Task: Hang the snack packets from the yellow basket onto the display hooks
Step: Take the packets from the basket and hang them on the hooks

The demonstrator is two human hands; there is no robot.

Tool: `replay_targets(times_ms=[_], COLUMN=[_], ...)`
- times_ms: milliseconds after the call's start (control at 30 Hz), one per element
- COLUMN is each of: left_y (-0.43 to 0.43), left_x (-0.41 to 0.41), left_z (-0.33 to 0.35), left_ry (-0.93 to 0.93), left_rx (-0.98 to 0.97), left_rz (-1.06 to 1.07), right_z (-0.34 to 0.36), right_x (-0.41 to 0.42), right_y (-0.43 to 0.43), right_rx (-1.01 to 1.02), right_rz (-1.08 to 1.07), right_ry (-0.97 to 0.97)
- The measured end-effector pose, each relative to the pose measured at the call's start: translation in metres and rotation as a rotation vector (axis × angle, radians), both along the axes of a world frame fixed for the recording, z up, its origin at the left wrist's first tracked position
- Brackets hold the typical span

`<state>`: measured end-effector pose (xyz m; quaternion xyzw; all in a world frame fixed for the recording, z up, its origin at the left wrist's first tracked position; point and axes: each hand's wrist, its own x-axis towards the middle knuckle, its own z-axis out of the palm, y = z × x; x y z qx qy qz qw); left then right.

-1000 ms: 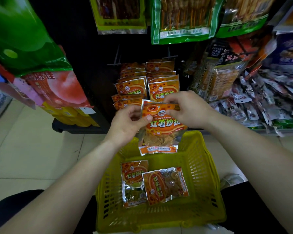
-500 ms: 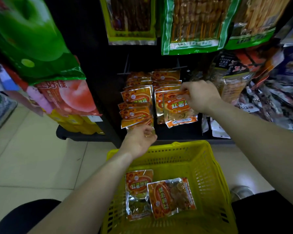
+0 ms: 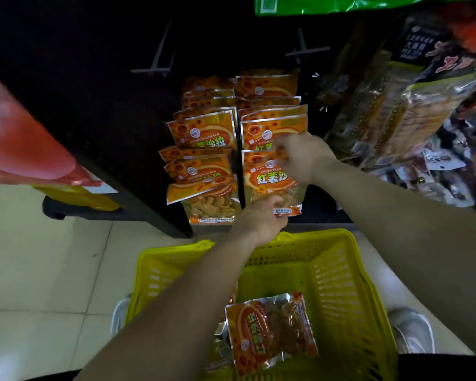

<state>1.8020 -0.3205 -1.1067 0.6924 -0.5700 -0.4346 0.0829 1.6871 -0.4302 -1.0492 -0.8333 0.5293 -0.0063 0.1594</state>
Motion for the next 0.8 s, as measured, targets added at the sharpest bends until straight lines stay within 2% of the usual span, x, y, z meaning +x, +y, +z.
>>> replay_targets(times_ms=[233, 367, 467, 800], left_y=[-0.023, -0.019, -0.015, -0.002], left_x=[-0.006, -0.005, -0.004, 0.007], left_z=[-0.030, -0.043, -0.044, -0.020], left_ry=[-0.114, -0.096, -0.105, -0.050], left_rx=[-0.025, 0.039, 0.052, -0.008], left_rz=[-0.009, -0.024, -0.021, 0.020], right_z=[-0.007, -0.008, -0.007, 0.008], right_x=[0.013, 0.004, -0.003, -0.015], right_y=[-0.012, -0.012, -0.014, -0.001], right_rx=[-0.070, -0.101, -0.041, -0.053], right_rz=[-0.008, -0.031, -0.067, -0.093], right_ry=[-0.002, 0.027, 0.009, 0.032])
